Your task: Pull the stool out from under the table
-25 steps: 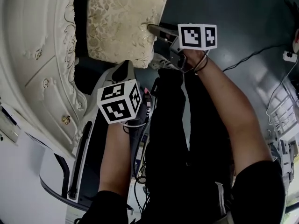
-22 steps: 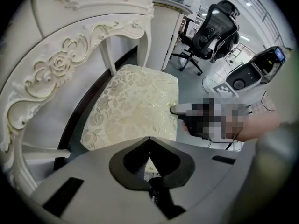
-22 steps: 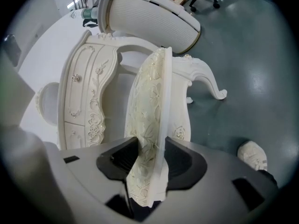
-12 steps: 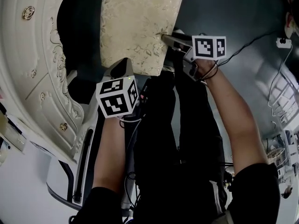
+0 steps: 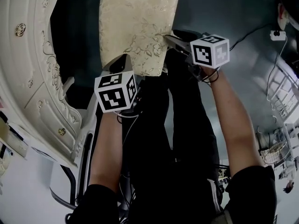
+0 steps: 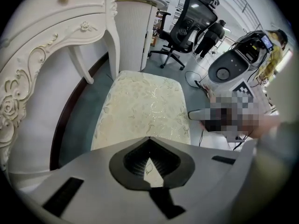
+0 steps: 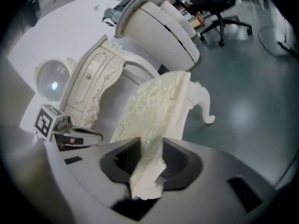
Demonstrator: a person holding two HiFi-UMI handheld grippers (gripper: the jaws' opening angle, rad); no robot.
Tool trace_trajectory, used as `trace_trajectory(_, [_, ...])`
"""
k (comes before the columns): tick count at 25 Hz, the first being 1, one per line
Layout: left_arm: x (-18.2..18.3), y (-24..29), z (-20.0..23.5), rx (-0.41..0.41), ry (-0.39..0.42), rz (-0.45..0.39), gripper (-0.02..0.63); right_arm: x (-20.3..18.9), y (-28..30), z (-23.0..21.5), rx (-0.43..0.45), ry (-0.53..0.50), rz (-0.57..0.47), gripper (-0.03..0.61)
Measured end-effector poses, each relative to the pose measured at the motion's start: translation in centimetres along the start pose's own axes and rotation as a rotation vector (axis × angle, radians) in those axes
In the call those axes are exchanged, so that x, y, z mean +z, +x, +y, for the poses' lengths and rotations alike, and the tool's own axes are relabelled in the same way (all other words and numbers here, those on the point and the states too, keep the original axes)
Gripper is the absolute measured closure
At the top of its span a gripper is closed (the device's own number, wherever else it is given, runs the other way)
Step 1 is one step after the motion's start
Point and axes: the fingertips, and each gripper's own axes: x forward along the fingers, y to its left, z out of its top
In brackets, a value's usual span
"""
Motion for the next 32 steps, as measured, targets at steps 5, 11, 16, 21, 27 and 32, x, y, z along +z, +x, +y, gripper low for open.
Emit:
trace_trajectory(5, [2.0, -0.3, -0.7, -0.014, -0.007, -0.030, 0.614, 2.0, -2.8, 0.4, -0.200, -0.258, -0.001, 0.571])
trace_trajectory(11, [5.0, -1.8, -1.5, -0.019, -0.009, -0.079, 0.614, 3.3, -3.1, 2.9, -0.265, -0.294, -0.026, 0.571])
trace_trajectory(16, [8.4, -5.6, -3.2, -0.060, -0.017, -0.158, 0.614, 7.5, -5.8, 8.0, -0.295, -0.309, -0.139, 0.571])
trace_trajectory(21, [13.1, -13.5, -6.5, -0.113, -0.005, -0.262, 0.614, 12.8, -12.5, 15.2, -0.352, -0.337, -0.286, 0.571])
trace_trajectory(27, [22.0, -26.0, -11.5, -0.149, 0.069, -0.496, 0.614, 21.6, -23.1, 24.8, -0.409, -0.492, -0.509, 0.571])
trace_trajectory(32, [26.5, -34.7, -13.4, -0.176, 0.057, -0.628, 0.614, 26.6, -30.1, 32.8, -0.407, -0.552, -0.644, 0.571])
